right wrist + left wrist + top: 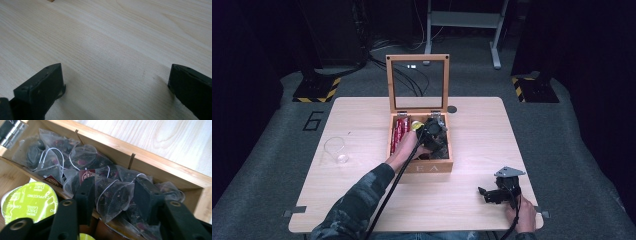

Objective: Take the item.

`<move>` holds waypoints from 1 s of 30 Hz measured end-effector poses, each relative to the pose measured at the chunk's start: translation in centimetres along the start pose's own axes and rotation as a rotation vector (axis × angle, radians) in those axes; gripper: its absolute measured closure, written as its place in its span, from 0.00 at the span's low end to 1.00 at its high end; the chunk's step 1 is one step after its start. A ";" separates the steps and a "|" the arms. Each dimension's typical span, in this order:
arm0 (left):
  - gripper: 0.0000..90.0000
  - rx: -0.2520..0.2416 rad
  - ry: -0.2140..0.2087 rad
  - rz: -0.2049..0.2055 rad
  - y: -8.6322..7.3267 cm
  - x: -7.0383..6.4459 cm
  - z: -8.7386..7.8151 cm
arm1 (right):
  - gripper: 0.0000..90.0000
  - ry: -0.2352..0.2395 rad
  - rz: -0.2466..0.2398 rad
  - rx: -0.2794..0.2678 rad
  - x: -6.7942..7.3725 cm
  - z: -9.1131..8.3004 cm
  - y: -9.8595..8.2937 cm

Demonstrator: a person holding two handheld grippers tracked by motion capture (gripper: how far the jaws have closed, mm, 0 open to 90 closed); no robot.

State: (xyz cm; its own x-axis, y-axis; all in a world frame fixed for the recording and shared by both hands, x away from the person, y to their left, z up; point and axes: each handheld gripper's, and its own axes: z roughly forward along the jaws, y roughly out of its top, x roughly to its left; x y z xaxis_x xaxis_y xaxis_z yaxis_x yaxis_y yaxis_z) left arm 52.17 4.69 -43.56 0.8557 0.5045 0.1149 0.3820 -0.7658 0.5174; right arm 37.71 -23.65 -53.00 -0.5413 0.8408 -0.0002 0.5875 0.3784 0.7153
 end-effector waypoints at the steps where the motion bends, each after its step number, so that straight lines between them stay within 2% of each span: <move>1: 0.62 0.005 -0.001 -0.003 0.1 0.0 0.1 | 0.00 0.000 0.000 -0.001 0.0 0.0 0.0; 3: 0.66 0.015 -0.006 -0.006 0.2 -0.1 0.4 | 0.00 0.000 0.000 -0.001 0.0 0.0 0.0; 5: 0.71 0.036 0.012 0.000 0.2 -0.1 0.6 | 0.00 0.000 0.000 -0.001 0.0 0.0 0.0; 8: 0.75 0.050 0.007 -0.016 0.0 0.2 1.0 | 0.00 0.000 0.000 0.000 0.0 0.0 0.0; 15: 0.90 0.036 -0.015 -0.045 -0.4 0.6 1.3 | 0.00 0.000 0.000 0.001 0.0 0.0 0.0; 17: 0.92 0.038 -0.016 -0.040 -0.4 0.7 1.2 | 0.00 0.000 0.000 0.000 0.0 0.0 0.0; 23: 0.94 -0.022 -0.019 -0.043 -0.8 0.8 0.5 | 0.00 0.000 0.000 0.000 0.0 0.0 0.0; 30: 0.94 -0.066 -0.030 -0.051 -1.1 0.9 -0.8 | 0.00 0.000 0.000 -0.001 0.0 0.0 0.0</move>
State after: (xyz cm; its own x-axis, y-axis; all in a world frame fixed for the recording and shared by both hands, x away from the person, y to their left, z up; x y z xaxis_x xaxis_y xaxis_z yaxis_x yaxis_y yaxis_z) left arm 52.28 6.31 -43.31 0.8465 0.5288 0.0620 0.4018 -0.7110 0.5771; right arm 37.71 -23.64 -53.00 -0.5411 0.8410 -0.0005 0.5870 0.3782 0.7158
